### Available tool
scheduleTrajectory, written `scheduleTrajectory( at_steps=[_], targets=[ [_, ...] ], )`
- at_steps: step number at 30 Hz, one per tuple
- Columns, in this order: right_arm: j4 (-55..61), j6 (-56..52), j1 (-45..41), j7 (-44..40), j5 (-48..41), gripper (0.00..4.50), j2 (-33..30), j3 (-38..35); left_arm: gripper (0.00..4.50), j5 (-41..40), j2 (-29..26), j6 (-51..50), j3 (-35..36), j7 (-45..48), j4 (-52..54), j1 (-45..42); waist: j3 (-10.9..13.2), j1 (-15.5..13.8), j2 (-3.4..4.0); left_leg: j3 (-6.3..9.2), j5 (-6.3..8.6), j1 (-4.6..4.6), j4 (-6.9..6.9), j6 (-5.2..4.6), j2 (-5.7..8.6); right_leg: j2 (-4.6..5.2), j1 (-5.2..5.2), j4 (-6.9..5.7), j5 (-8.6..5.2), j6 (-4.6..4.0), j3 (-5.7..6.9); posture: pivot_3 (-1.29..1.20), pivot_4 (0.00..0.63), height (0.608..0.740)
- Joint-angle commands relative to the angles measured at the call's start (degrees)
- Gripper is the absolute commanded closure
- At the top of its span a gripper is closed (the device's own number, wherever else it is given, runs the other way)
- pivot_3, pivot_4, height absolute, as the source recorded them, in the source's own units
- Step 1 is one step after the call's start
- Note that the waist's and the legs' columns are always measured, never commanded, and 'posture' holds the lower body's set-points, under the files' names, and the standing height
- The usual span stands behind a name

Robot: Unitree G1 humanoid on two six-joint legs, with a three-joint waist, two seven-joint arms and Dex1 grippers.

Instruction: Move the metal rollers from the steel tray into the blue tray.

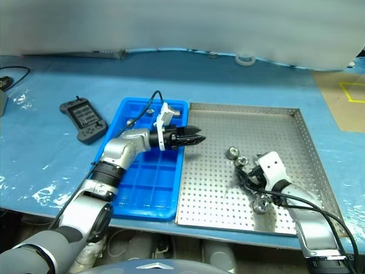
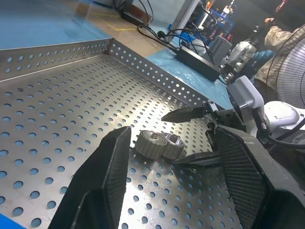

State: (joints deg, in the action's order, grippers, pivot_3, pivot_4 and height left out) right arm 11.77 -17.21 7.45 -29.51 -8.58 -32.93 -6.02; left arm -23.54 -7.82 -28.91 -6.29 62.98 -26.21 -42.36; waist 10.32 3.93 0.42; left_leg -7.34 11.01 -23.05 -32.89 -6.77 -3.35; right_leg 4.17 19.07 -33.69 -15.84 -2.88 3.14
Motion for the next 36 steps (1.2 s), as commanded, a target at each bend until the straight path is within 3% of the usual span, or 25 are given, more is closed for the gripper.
scheduleTrajectory(
  at_steps=[1, 14, 17, 23, 28, 36],
  targets=[
    [0.9, -2.2, -0.4, 0.8, 0.1, 0.03, 0.5, -0.4, 1.55, -0.4, 0.1, 1.1, 0.7, 0.3, 0.4, -0.9, 0.0, 0.1, 0.0, 0.0, -0.01, 0.0, 0.0, -0.03, 0.0, 0.0, 0.0, 0.0, 0.0, -0.01, 0.0, -0.35, 0.15, 0.74],
    [3.7, -7.6, -4.2, -0.2, -0.2, 0.03, 0.9, 2.4, 1.55, -0.1, 1.2, 1.6, 0.5, 0.2, -0.4, -0.9, 0.0, 0.0, 0.01, 0.0, -0.02, -0.09, 0.02, -0.04, -0.01, 0.0, 0.09, 0.0, 0.01, -0.01, 0.0, -0.36, 0.15, 0.74],
    [4.9, -8.5, -2.6, -1.0, -0.5, 0.66, -0.1, 1.6, 1.55, -0.1, 1.1, 1.6, 0.5, 0.1, -0.2, -0.7, 0.0, 0.0, 0.01, 0.0, -0.01, -0.09, 0.02, -0.05, -0.01, 0.0, 0.08, 0.01, 0.01, -0.01, 0.0, -0.35, 0.15, 0.74],
    [11.8, -14.7, -2.7, 0.6, -1.1, 2.74, -0.4, 1.5, 1.55, 0.0, 0.8, 1.7, 0.4, 0.0, -0.2, -0.5, 0.0, 0.1, 0.01, 0.0, -0.01, -0.06, 0.03, -0.04, -0.01, 0.0, 0.08, 0.0, 0.01, -0.01, 0.0, -0.35, 0.15, 0.74],
    [12.0, -16.4, -5.5, 1.6, -0.4, 2.81, 0.5, 3.2, 1.55, 0.0, 0.6, 1.8, 0.6, 0.1, -0.9, -1.2, 0.0, 0.1, 0.02, 0.0, -0.01, -0.06, 0.04, -0.03, -0.01, 0.0, 0.1, 0.0, 0.01, -0.01, 0.0, -0.35, 0.15, 0.74],
    [3.0, -5.9, -4.8, -1.4, -0.3, 2.81, 0.9, 3.2, 1.55, 0.0, 0.3, 1.6, 0.5, 0.2, -0.4, -1.0, 0.0, 0.0, 0.01, -0.07, 0.01, -0.11, 0.05, -0.07, -0.01, 0.01, 0.12, 0.03, 0.01, -0.01, 0.0, -0.35, 0.15, 0.74]
  ],
)
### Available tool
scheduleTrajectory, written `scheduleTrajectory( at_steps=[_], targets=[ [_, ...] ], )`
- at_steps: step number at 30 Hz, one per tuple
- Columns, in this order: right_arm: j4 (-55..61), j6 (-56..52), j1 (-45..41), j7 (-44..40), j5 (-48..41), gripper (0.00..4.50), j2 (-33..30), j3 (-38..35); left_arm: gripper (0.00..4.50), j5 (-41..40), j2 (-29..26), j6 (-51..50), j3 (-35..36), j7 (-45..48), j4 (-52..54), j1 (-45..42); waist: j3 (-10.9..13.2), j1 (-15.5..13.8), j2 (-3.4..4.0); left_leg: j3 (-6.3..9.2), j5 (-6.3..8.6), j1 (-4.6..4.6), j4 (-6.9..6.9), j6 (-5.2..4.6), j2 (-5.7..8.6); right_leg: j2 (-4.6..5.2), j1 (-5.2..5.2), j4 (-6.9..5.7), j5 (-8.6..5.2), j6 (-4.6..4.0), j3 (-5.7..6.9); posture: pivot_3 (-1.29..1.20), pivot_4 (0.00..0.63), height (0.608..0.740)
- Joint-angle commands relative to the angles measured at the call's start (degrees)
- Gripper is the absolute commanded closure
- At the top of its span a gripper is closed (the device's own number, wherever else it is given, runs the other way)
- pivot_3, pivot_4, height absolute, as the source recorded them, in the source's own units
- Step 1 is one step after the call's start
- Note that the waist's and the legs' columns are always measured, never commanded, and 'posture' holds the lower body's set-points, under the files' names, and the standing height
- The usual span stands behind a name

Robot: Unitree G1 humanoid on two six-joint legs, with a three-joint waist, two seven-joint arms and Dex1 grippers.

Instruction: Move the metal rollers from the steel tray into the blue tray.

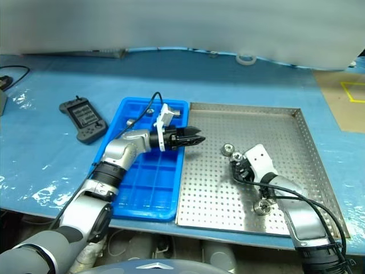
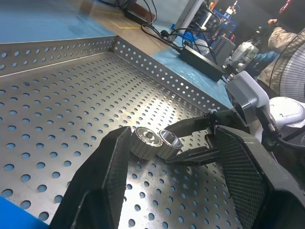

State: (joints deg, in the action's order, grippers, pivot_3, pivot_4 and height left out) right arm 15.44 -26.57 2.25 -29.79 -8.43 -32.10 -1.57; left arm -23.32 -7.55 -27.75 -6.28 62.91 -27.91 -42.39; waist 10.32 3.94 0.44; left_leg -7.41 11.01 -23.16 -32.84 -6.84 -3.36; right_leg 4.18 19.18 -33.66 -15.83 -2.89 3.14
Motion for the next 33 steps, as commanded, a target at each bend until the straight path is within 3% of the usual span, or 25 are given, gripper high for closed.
scheduleTrajectory(
  at_steps=[1, 9, 22, 28, 33],
  targets=[
    [-0.8, 3.9, 0.3, -1.4, -0.3, 2.81, -0.1, -1.1, 1.55, -0.3, 0.0, 0.3, 0.5, 0.3, 1.3, -1.0, 0.0, 0.0, 0.0, 0.0, 0.0, 0.01, 0.0, 0.0, 0.0, 0.0, 0.0, -0.01, 0.0, 0.0, 0.0, -0.35, 0.15, 0.74],
    [9.9, 2.0, -5.2, 0.0, 4.6, 2.81, -1.8, 3.1, 1.55, -5.6, 0.1, -7.5, 3.6, 2.2, 1.1, -2.5, 0.0, 0.5, 0.03, 0.0, -0.02, 0.02, 0.01, 0.02, -0.02, 0.0, 0.04, -0.07, 0.0, 0.0, 0.0, -0.36, 0.15, 0.74],
    [9.4, 10.5, -7.8, -2.3, 8.6, 2.81, -4.5, 3.3, 1.55, -11.8, 2.8, -14.6, 14.1, -1.7, -12.0, -11.0, 0.0, 0.2, 0.02, -0.12, 0.03, -0.05, -0.02, -0.07, -0.05, 0.02, 0.08, -0.04, 0.0, 0.0, -0.02, -0.36, 0.15, 0.74],
    [8.0, 13.2, -9.2, -3.0, 8.4, 2.81, -4.3, 2.9, 1.55, -11.9, 2.9, -21.3, 11.4, 1.5, -9.9, -10.1, 0.0, 0.2, 0.02, -0.17, 0.03, -0.05, -0.03, -0.09, -0.07, 0.02, 0.09, -0.03, 0.0, 0.0, -0.02, -0.36, 0.15, 0.74],
    [6.1, 15.6, -10.2, -3.1, 8.8, 2.81, -4.1, 3.2, 1.55, -9.6, 2.5, -20.2, 8.5, 3.3, -9.3, -9.4, 0.0, 0.1, 0.02, -0.19, 0.03, -0.05, -0.03, -0.09, -0.09, 0.02, 0.09, -0.04, 0.0, 0.0, -0.02, -0.36, 0.15, 0.74]
  ],
)
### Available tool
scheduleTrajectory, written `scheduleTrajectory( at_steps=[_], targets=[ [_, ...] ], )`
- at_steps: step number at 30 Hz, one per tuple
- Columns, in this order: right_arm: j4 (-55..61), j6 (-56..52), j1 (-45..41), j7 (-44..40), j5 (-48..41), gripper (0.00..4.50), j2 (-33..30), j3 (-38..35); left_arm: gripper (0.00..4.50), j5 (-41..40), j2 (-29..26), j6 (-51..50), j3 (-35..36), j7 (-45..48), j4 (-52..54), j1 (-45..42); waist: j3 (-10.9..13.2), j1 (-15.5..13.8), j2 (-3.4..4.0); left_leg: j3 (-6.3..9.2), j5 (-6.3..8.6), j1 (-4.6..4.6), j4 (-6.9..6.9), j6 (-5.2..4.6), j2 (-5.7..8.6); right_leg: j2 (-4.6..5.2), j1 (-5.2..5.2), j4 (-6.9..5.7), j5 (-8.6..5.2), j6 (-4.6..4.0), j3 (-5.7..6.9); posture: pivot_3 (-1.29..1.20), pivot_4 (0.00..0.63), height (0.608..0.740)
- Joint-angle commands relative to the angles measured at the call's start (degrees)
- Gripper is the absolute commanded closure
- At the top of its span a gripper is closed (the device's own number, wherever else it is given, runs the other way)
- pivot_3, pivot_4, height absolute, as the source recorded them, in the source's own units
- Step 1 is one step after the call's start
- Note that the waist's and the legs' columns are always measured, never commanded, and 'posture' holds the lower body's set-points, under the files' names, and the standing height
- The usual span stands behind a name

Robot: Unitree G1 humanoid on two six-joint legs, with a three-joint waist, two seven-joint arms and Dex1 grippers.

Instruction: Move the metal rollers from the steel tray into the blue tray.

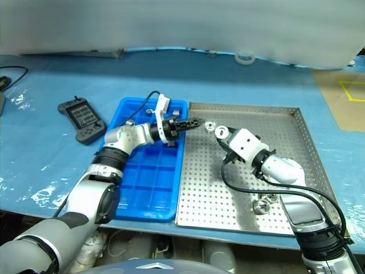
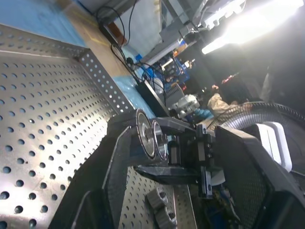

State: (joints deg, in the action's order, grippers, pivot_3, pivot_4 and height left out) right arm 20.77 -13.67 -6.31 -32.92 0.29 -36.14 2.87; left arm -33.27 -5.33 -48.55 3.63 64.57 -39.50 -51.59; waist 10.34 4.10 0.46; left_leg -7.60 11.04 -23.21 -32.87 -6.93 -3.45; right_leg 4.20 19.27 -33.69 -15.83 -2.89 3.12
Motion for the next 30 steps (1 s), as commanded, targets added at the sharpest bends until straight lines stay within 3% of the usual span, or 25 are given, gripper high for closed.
scheduleTrajectory(
  at_steps=[1, 3, 5, 9, 21, 30],
  targets=[
    [0.6, 3.0, -1.8, 0.0, 0.1, 2.81, 0.0, -1.2, 1.55, 0.4, 0.3, 0.8, -1.4, 1.7, 2.2, -0.2, 0.0, 0.0, 0.0, -0.03, 0.0, 0.0, 0.0, 0.0, -0.01, 0.0, 0.0, 0.0, 0.0, 0.0, 0.0, -0.36, 0.15, 0.74],
    [0.4, 3.2, -2.1, -0.1, 0.2, 2.81, 0.1, -1.0, 1.55, 0.4, 0.5, 1.1, -1.2, 1.8, 2.1, -0.3, 0.0, 0.0, 0.0, -0.04, 0.0, 0.0, -0.01, 0.0, -0.01, 0.0, 0.0, 0.0, 0.0, 0.0, 0.0, -0.36, 0.15, 0.74],
    [0.4, 3.4, -2.3, -0.2, 0.4, 2.81, 0.3, -0.7, 1.2, 1.0, 0.9, 2.4, -1.3, 1.1, 1.8, -0.3, 0.0, 0.0, 0.0, -0.04, 0.0, 0.01, -0.01, -0.01, -0.02, 0.0, 0.0, 0.0, 0.0, 0.0, -0.01, -0.36, 0.15, 0.74],
    [0.4, 3.3, -2.7, -0.2, 0.6, 2.81, 0.6, -0.4, 0.03, 1.6, 1.6, 3.5, -1.8, 0.5, 2.4, 0.4, 0.0, 0.0, 0.0, -0.06, 0.0, 0.0, -0.01, -0.02, -0.04, 0.0, 0.0, 0.0, 0.0, 0.0, -0.01, -0.36, 0.15, 0.74],
    [4.3, -1.4, -5.1, -1.2, -0.9, 2.81, 1.8, -0.3, 0.01, 2.2, 2.6, 5.3, 0.5, -2.5, -1.4, -1.1, 0.0, 0.1, 0.0, -0.16, 0.01, 0.0, -0.02, -0.03, -0.09, 0.0, 0.01, -0.01, 0.0, 0.0, -0.01, -0.36, 0.15, 0.74],
    [7.0, -4.8, -5.3, -1.8, -0.5, 2.81, 1.7, 0.2, 0.01, 0.3, 3.1, 7.8, 8.8, -8.1, -11.0, -5.6, 0.0, 0.1, 0.0, -0.45, 0.03, 0.01, -0.06, -0.06, -0.24, 0.02, 0.02, -0.02, 0.0, 0.0, -0.03, -0.37, 0.15, 0.74]
  ],
)
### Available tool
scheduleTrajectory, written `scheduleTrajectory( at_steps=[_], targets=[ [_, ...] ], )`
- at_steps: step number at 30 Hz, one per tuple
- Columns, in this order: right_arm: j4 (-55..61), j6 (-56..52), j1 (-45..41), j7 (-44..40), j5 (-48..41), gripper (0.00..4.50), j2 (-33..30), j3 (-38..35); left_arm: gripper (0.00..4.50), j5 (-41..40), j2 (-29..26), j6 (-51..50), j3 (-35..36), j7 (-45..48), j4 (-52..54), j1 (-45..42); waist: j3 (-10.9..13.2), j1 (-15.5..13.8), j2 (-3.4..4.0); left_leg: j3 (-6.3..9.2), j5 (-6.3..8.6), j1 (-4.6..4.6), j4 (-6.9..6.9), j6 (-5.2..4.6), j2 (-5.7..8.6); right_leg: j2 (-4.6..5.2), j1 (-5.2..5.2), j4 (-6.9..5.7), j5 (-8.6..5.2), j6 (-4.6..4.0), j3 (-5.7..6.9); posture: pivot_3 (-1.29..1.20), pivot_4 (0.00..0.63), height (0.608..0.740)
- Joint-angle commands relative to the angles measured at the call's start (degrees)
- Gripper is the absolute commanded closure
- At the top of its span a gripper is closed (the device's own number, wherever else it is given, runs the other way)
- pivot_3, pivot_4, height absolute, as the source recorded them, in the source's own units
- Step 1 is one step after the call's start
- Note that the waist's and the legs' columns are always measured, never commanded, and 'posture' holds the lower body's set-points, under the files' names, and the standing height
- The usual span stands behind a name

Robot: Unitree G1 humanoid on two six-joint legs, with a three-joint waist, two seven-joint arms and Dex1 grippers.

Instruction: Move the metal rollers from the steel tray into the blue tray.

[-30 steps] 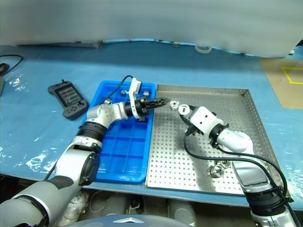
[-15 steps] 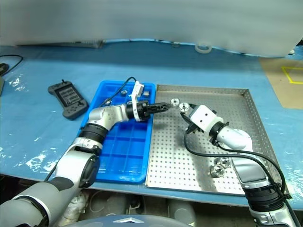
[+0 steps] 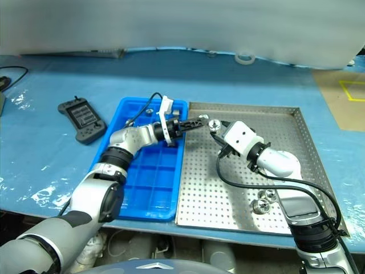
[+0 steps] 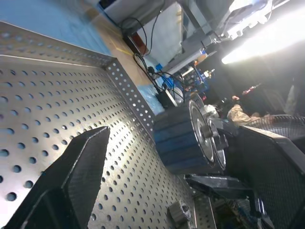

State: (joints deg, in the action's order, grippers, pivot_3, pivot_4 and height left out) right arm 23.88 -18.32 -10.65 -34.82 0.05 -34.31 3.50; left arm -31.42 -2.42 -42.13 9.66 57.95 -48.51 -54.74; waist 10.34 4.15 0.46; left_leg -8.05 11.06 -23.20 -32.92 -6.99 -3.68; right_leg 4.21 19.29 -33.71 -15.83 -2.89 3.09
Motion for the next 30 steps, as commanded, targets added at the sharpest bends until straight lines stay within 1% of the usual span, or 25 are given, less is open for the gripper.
scheduleTrajectory(
  at_steps=[1, 3, 8, 11, 21, 25, 29, 30],
  targets=[
    [4.1, -0.4, -1.0, 0.1, -0.2, 2.81, -0.1, -0.4, 0.01, -1.7, 0.2, 1.2, 3.3, -1.5, -2.5, -2.7, 0.0, 0.0, 0.0, -0.03, 0.01, 0.0, 0.0, -0.02, -0.02, 0.0, 0.0, 0.0, 0.0, 0.0, -0.01, -0.37, 0.15, 0.74],
    [4.1, -0.7, -1.4, 0.2, -0.2, 2.81, 0.0, -0.3, 0.01, -1.5, 0.4, 0.4, 3.0, -0.4, -2.2, -2.7, 0.0, 0.0, 0.0, -0.07, 0.02, -0.01, -0.01, -0.04, -0.04, 0.0, 0.02, 0.01, 0.0, 0.0, -0.01, -0.37, 0.15, 0.74],
    [4.3, -1.5, -2.5, 0.2, -0.2, 2.81, 0.2, -0.2, 0.01, -0.7, 1.0, -3.0, -1.0, 3.9, 2.4, -0.5, 0.0, -0.1, 0.0, -0.18, 0.04, -0.05, 0.0, -0.07, -0.08, 0.01, 0.08, 0.01, 0.0, 0.0, -0.03, -0.37, 0.15, 0.74],
    [4.4, -1.9, -2.9, 0.4, -0.1, 2.81, 0.3, 0.0, 0.01, -1.0, 1.0, -4.0, -1.4, 4.3, 3.8, 0.0, 0.0, -0.1, 0.0, -0.23, 0.04, -0.04, 0.0, -0.08, -0.1, 0.02, 0.08, 0.01, 0.0, 0.0, -0.04, -0.37, 0.15, 0.74],
    [4.0, -1.4, -2.0, 0.7, 0.3, 2.81, 0.2, 0.3, 0.01, 0.2, 0.8, 1.7, 2.1, -1.6, -3.3, -2.7, 0.0, 0.0, 0.0, -0.34, 0.05, -0.02, -0.04, -0.08, -0.15, 0.03, 0.07, -0.01, 0.0, 0.0, -0.05, -0.38, 0.15, 0.74],
    [3.7, -1.0, -1.6, 0.8, 0.5, 2.81, 0.2, 0.3, 0.01, -0.8, 0.9, 1.0, 3.1, -0.6, -3.7, -3.3, 0.0, 0.0, 0.0, -0.35, 0.05, 0.0, -0.05, -0.08, -0.16, 0.03, 0.05, -0.03, 0.0, 0.0, -0.05, -0.38, 0.15, 0.74],
    [3.5, -0.9, -1.7, 0.9, 0.6, 2.81, 0.3, 0.3, 0.01, 0.2, 1.4, 0.2, 0.9, 1.3, -1.5, -2.1, 0.0, 0.0, 0.0, -0.36, 0.05, -0.03, -0.04, -0.08, -0.17, 0.03, 0.06, -0.01, 0.0, 0.0, -0.05, -0.38, 0.15, 0.74],
    [3.5, -0.9, -1.7, 0.9, 0.7, 2.81, 0.3, 0.3, 0.39, 0.3, 1.5, 0.0, 0.5, 1.8, -1.0, -1.8, 0.0, 0.0, 0.0, -0.36, 0.06, -0.04, -0.04, -0.09, -0.16, 0.03, 0.07, 0.0, 0.0, 0.0, -0.05, -0.38, 0.15, 0.74]
  ],
)
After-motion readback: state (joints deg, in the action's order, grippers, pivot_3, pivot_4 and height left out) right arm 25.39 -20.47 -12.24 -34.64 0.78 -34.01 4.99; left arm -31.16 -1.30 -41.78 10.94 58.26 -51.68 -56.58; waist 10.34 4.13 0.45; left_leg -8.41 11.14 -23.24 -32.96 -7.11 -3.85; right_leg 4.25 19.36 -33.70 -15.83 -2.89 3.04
